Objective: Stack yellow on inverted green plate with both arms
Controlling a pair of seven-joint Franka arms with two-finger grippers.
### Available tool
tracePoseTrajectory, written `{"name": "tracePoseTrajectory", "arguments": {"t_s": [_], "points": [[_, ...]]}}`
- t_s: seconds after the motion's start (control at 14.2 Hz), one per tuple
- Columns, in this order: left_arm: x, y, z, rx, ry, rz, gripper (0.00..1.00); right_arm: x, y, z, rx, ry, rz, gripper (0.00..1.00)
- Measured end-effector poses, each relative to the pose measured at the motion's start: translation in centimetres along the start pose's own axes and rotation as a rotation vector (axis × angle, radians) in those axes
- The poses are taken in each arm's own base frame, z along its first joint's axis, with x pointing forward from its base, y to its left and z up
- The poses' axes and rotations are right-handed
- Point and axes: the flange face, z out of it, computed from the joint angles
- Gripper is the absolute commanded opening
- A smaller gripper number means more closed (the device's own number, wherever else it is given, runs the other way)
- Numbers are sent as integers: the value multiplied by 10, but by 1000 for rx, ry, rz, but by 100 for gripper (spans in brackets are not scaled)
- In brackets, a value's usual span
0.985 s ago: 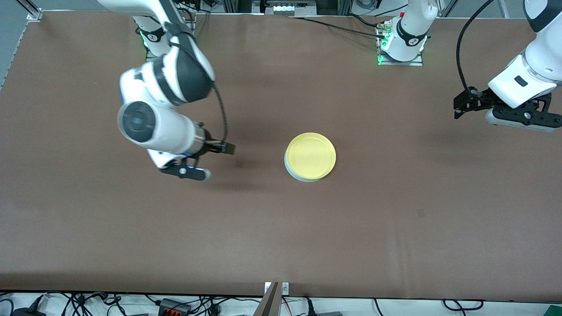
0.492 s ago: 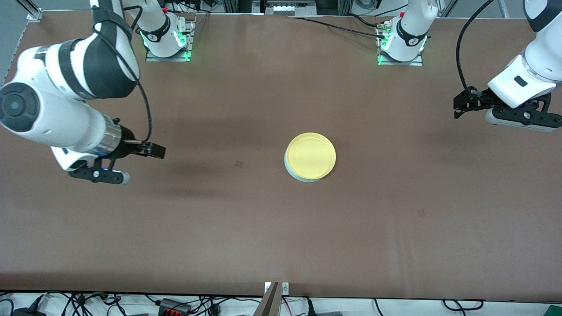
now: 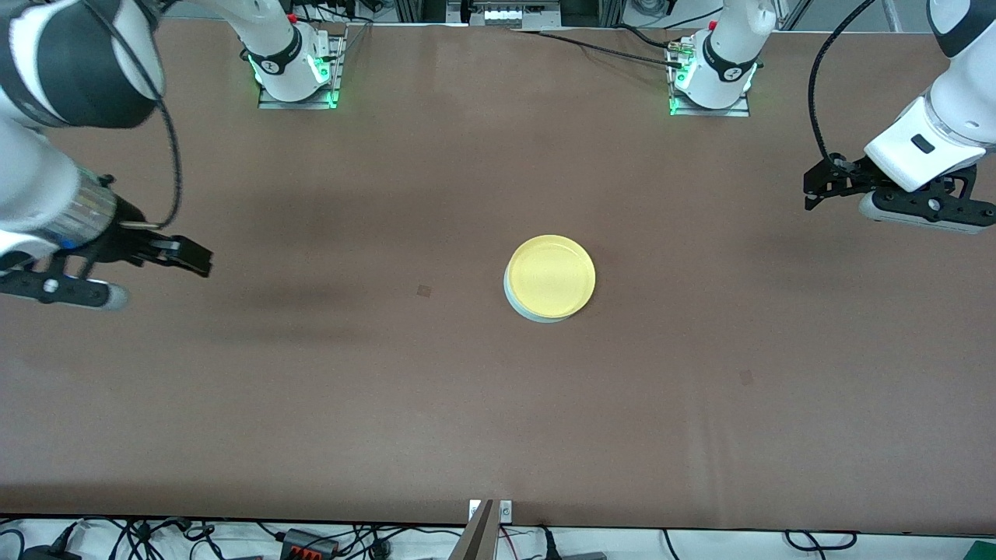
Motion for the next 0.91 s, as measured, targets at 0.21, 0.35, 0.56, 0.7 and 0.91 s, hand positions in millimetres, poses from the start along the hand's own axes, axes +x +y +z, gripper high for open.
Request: {"name": "tracePoseTrajectory", "arguments": {"t_s": [0.21, 0.35, 0.56, 0.7, 0.91], "points": [[0, 0, 0, 0, 0, 0, 100, -3, 49, -28, 16, 38, -18, 100], [0, 0, 0, 0, 0, 0, 100, -4, 83, -37, 17, 49, -54, 100], [0, 0, 0, 0, 0, 0, 100, -4, 123, -35, 18, 42, -72, 100], [0, 0, 0, 0, 0, 0, 100, -4, 129, -29, 19, 29, -66, 100], [0, 0, 0, 0, 0, 0, 100, -5, 125, -23, 20, 14, -73, 100]]}}
